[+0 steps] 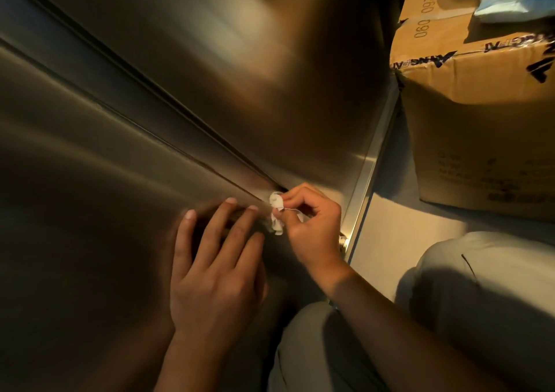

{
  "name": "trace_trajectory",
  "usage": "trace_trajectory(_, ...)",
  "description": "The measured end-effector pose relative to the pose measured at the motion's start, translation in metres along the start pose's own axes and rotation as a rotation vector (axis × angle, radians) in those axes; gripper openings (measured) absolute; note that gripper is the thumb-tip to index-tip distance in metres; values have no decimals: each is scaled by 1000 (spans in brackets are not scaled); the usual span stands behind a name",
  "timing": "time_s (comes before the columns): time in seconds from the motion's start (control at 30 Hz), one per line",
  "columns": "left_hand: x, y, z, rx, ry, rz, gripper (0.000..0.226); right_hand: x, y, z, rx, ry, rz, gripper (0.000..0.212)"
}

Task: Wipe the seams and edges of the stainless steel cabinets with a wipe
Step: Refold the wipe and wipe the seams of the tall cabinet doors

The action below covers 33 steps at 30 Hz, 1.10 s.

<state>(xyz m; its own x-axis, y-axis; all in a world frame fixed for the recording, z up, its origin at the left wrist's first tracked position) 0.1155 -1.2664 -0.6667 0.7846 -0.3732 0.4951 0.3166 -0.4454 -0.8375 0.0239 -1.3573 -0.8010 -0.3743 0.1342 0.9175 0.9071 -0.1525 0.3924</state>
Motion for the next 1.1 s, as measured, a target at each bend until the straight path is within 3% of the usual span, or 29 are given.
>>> trace_trajectory(0.17,-2,2,-3,8,1,-40,31,-63,-22,16,-146,121,116,24)
trace_trajectory(0.33,-6,1,-6,-43,-17,-45,21,-131,-57,36,-256,363,219,35)
trace_trajectory(0.6,-7,1,-8,-60,-3,-97,19,-168,-86,41,-254,625,332,20)
trace_trajectory(0.9,-6,3,-6,-50,5,-72,21,-131,-50,34,-298,492,341,24)
trace_trajectory(1.1,-7,2,-6,-73,-7,-53,18,-54,-14,28,-250,234,242,32)
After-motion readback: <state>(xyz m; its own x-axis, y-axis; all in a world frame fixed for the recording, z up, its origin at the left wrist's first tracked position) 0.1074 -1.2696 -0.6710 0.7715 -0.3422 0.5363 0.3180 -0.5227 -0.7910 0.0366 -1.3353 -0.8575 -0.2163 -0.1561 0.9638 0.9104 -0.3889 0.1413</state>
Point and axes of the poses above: each hand's wrist, its own z-axis away from the middle knuckle, its own y-axis out of the palm, x = y × z, the point moved 2 cm from there along -z, towards the middle knuckle, and after that the axes turned 5 degrees about y, right-handed, at the moved point
